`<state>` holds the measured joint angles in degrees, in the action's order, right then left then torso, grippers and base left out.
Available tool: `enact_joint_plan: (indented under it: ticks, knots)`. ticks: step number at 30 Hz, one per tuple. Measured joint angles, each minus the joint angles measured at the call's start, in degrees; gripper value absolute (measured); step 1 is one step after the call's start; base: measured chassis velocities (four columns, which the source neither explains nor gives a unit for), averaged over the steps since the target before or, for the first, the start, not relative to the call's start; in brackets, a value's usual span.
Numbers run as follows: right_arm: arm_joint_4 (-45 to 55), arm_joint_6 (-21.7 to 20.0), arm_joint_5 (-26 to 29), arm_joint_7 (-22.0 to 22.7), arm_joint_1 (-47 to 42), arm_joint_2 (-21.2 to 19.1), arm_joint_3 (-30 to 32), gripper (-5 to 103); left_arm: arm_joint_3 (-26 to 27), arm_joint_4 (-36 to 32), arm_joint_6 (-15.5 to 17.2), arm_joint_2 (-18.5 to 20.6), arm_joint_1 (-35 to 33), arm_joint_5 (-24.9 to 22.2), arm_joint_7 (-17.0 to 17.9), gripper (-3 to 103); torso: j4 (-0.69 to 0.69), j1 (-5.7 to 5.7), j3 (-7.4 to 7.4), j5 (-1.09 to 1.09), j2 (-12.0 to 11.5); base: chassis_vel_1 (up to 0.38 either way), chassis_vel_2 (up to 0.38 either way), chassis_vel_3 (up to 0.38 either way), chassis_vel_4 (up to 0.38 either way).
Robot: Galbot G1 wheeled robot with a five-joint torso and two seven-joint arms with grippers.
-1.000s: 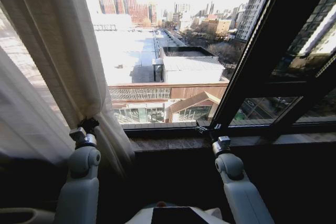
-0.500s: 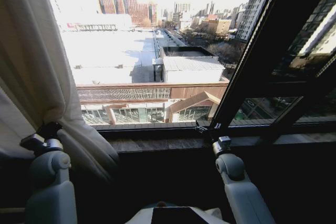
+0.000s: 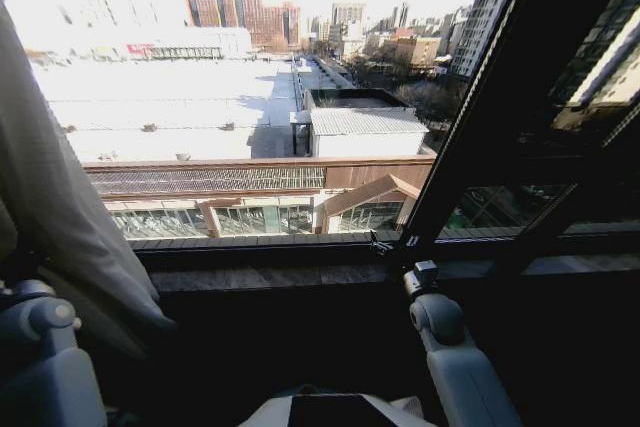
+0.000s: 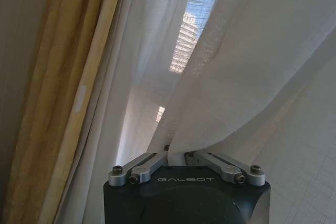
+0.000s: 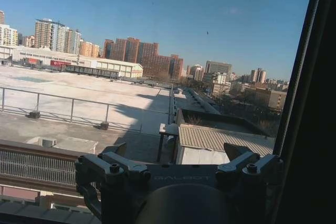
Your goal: Open the curtains by pulling them apart, changing their state from closed to fully open.
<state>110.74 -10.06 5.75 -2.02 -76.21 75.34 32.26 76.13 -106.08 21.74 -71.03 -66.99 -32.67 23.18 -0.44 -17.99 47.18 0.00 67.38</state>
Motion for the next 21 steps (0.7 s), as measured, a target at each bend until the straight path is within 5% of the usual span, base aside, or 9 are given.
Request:
enact_joint_plan:
  ticks: [8, 17, 19, 21]
  knots:
    - [-0.5, 0.1, -0.1, -0.1, 0.0, 0.9, -0.6, 100, 3.6, 5.4, -1.2, 3.0, 0.7, -1.1, 2.1, 2, 0.01, 0.0, 0.0, 0.0, 0.0, 0.0, 0.0, 0.0, 0.0]
    - [-0.7, 0.2, -0.2, -0.1, -0.2, 1.4, -0.7, 100, 3.7, 7.2, -2.4, 3.7, 3.0, -1.4, 11.5, 2, 0.0, 0.0, 0.0, 0.01, 0.0, 0.0, 0.0, 0.0, 0.0]
    - [-0.7, 0.4, -0.2, -0.2, -0.4, 1.3, -0.6, 100, 3.1, 6.0, -2.2, 3.4, 2.7, -1.2, 11.5, 2, -0.01, 0.0, 0.0, 0.0, 0.0, 0.0, 0.0, 0.0, 0.0]
    - [-0.8, 1.1, -0.2, -0.2, -0.5, 1.2, -0.5, 100, 2.4, 2.7, -0.4, 2.3, 1.2, -0.6, 6.8, 0, -0.01, 0.0, 0.01, 0.0, 0.0, 0.0, 0.0, 0.0, 0.0]
